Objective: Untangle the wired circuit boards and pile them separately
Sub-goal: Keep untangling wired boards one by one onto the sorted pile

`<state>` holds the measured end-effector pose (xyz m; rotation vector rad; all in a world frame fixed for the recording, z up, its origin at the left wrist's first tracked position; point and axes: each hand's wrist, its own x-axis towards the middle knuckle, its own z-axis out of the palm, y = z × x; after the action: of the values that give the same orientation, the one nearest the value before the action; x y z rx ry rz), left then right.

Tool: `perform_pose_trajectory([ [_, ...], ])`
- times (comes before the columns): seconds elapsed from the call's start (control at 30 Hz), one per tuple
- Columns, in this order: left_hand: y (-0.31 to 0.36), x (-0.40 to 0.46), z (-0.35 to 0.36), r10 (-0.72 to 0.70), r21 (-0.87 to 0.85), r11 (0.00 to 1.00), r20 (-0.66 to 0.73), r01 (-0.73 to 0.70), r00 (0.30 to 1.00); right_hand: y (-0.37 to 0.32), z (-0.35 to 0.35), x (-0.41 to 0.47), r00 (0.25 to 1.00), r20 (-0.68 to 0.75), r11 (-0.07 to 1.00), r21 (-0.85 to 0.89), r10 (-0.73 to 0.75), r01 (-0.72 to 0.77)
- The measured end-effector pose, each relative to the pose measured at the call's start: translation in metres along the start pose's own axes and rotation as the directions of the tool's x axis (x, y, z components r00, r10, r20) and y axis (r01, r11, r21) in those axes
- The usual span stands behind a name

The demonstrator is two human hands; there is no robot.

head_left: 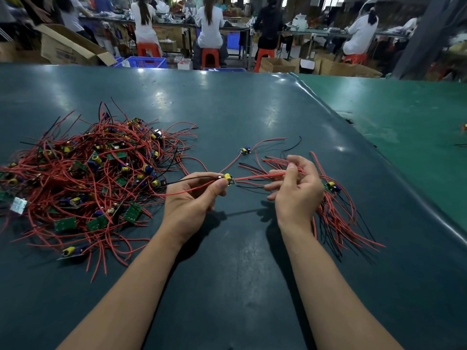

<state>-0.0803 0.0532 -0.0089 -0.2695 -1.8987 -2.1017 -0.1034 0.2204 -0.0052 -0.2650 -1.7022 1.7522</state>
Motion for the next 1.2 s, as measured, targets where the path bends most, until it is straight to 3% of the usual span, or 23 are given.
perform_pose_trajectory([
  [0.17,-0.002,0.002,-0.001,0.038,0.04,0.999,-0.031,-0.036,0.999,0.002,0.001,0.001,0.999,0.038,0.997,-0.071,0.015,-0.012],
  [0.23,-0.002,0.003,-0.002,0.072,0.041,0.997,-0.096,-0.068,0.993,0.003,0.001,0.0,0.993,0.105,0.996,-0.08,0.057,-0.049],
  [0.33,0.002,0.007,-0.002,0.088,0.007,0.996,-0.19,-0.088,0.978,0.005,0.0,-0.005,0.994,0.11,0.989,-0.147,0.0,0.017],
  [0.43,0.01,0.012,-0.006,-0.061,-0.343,0.939,-0.19,-0.008,0.98,0.003,-0.001,-0.004,0.994,0.102,0.994,-0.103,0.046,-0.035],
  [0.5,0.012,0.013,-0.013,-0.168,-0.571,0.815,-0.073,0.097,0.983,0.003,0.0,0.0,0.98,0.093,0.984,-0.006,0.178,-0.178],
  [0.57,0.015,0.012,-0.015,-0.232,-0.633,0.745,0.052,0.212,0.971,0.001,0.001,0.002,0.952,0.151,0.956,0.088,0.265,-0.28],
  [0.67,0.014,0.009,-0.007,-0.242,-0.562,0.778,0.142,0.279,0.96,-0.004,0.005,-0.006,0.851,0.409,0.905,0.12,0.329,-0.408],
  [0.77,0.009,0.004,0.005,-0.249,-0.373,0.885,0.122,0.277,0.961,-0.009,0.01,-0.022,0.618,0.709,0.843,0.06,0.341,-0.534],
  [0.8,0.007,0.002,0.008,-0.248,-0.29,0.918,0.113,0.271,0.962,-0.01,0.012,-0.025,0.587,0.742,0.851,0.042,0.325,-0.524],
  [0.9,0.004,-0.001,0.013,-0.264,-0.153,0.952,0.026,0.265,0.964,-0.01,0.011,-0.024,0.616,0.702,0.841,0.046,0.357,-0.539],
  [1.0,0.005,0.002,0.013,-0.342,-0.191,0.928,-0.094,0.32,0.935,-0.01,0.009,-0.02,0.605,0.699,0.808,0.068,0.38,-0.586],
  [1.07,0.006,0.003,0.013,-0.35,-0.18,0.926,-0.08,0.332,0.933,-0.011,0.01,-0.024,0.593,0.712,0.82,0.042,0.376,-0.57],
  [1.2,0.005,-0.001,0.013,-0.286,-0.008,0.958,0.049,0.287,0.957,-0.01,0.012,-0.024,0.656,0.666,0.86,0.041,0.356,-0.508],
])
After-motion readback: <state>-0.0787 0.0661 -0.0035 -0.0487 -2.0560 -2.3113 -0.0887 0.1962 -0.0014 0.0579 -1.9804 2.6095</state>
